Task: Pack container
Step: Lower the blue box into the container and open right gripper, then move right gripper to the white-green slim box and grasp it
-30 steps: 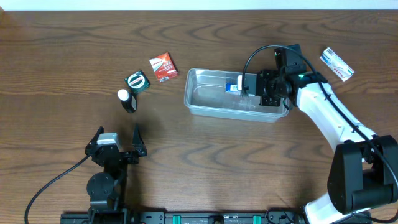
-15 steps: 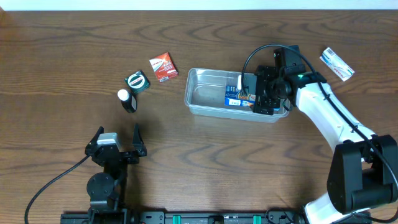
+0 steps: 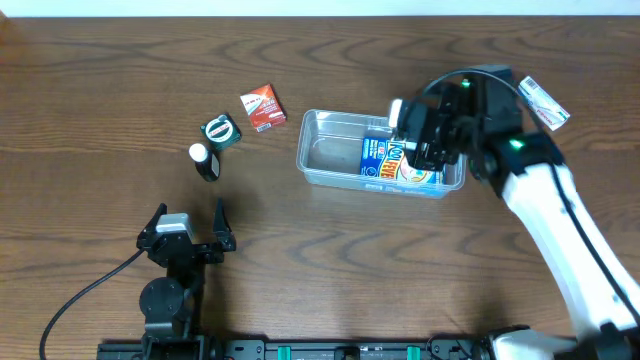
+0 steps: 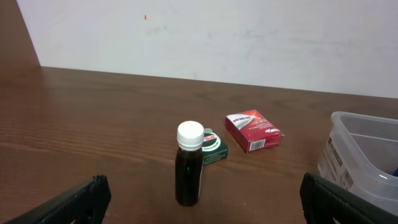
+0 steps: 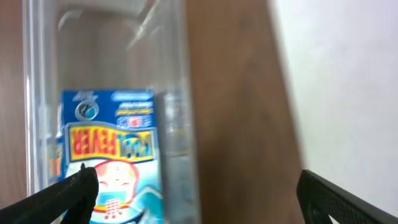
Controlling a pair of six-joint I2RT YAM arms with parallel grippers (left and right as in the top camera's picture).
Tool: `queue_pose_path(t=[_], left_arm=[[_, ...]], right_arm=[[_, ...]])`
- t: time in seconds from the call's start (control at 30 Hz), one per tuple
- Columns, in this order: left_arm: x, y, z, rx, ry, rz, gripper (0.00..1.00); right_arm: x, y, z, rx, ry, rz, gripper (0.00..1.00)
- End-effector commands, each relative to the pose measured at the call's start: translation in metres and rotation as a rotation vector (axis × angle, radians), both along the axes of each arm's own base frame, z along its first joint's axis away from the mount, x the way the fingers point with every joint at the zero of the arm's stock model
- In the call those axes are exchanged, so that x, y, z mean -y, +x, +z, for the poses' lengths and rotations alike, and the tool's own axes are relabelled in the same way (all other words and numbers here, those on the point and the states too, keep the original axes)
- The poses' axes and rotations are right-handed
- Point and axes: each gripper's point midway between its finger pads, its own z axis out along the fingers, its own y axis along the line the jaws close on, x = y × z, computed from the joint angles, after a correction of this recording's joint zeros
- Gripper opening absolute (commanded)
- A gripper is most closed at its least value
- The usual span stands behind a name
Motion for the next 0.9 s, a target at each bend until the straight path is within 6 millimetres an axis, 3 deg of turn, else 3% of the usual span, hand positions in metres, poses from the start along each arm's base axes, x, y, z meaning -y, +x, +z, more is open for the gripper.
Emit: queue_pose_path(t=[0.0,0.2,0.3,0.63,0.87], left_arm=[[-0.003,-0.001,-0.017,-0.050,0.011,0.014,0.98],[-0.003,-0.001,-0.017,-0.050,0.011,0.014,0.98],[-0.003,-0.001,-0.017,-0.050,0.011,0.014,0.98],[-0.003,-0.001,-0.017,-0.050,0.011,0.014,0.98],[-0.003,-0.001,-0.017,-0.050,0.011,0.014,0.98]], right_arm=[[-0.004,-0.008,0.038,0.030,0.120,-0.069,0.99],[-0.018,-0.023,0.066,-0.025,0.316,-0.101,0.99],[-0.001,-0.010,0.065,-0.048,0.362,-0.268,0.99],[0.125,0.029,0.047,-0.012,0.363,-0.801,0.99],[0.206,0.038,0.031,-0.048,0.427,-1.038,0.99]])
